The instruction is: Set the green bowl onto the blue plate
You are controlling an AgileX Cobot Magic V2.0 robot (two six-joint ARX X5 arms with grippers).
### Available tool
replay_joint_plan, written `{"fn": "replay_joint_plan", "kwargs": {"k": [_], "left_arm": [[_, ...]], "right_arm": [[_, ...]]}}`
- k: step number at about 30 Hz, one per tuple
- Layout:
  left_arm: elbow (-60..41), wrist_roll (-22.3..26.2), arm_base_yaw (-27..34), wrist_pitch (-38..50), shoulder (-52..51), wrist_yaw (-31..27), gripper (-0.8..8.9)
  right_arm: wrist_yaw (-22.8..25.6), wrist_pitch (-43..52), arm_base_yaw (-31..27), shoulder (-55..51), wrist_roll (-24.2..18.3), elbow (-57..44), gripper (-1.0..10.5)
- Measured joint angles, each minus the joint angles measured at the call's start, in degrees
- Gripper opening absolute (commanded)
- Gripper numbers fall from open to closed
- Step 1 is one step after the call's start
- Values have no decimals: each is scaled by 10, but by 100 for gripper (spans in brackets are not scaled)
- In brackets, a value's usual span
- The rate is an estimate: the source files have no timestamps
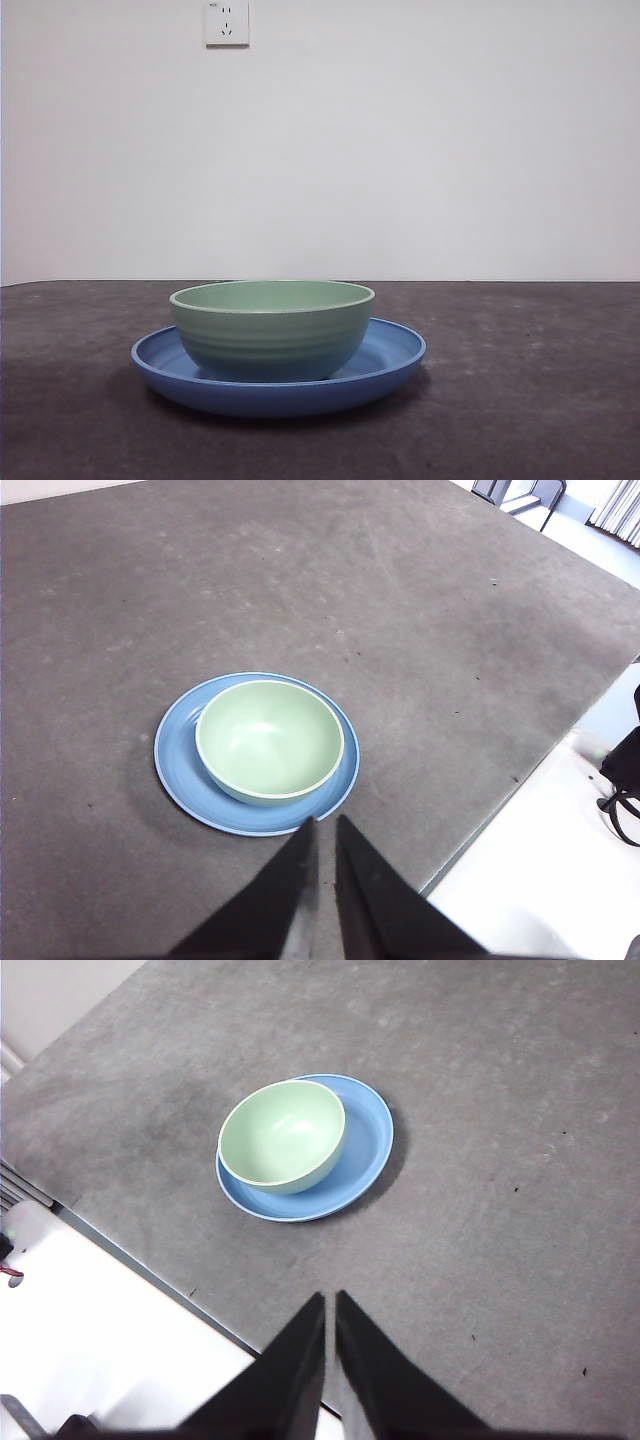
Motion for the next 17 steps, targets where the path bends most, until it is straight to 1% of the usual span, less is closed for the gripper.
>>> {"fn": "replay_joint_plan", "kwargs": {"k": [3, 5, 8, 10, 13, 14, 15, 17], "left_arm": [[0, 0, 4, 1, 0, 0, 26], [-5, 1, 25, 9, 0, 1, 27], [-24, 7, 88, 44, -2, 1, 27], [-51, 16, 136, 79, -8, -9, 27], [-124, 19, 217, 172, -26, -44, 27], [-150, 19, 239, 207, -32, -47, 27], [-188, 19, 269, 260, -40, -49, 27], [-240, 19, 304, 331, -52, -54, 27]], "right_arm": [[0, 0, 0, 0, 0, 0, 13], [0, 0, 0, 0, 0, 0, 13], [0, 0, 0, 0, 0, 0, 13], [0, 0, 0, 0, 0, 0, 13], [0, 0, 0, 0, 0, 0, 13], [0, 0, 0, 0, 0, 0, 13], [0, 0, 0, 0, 0, 0, 13], [0, 0, 0, 0, 0, 0, 13]]}}
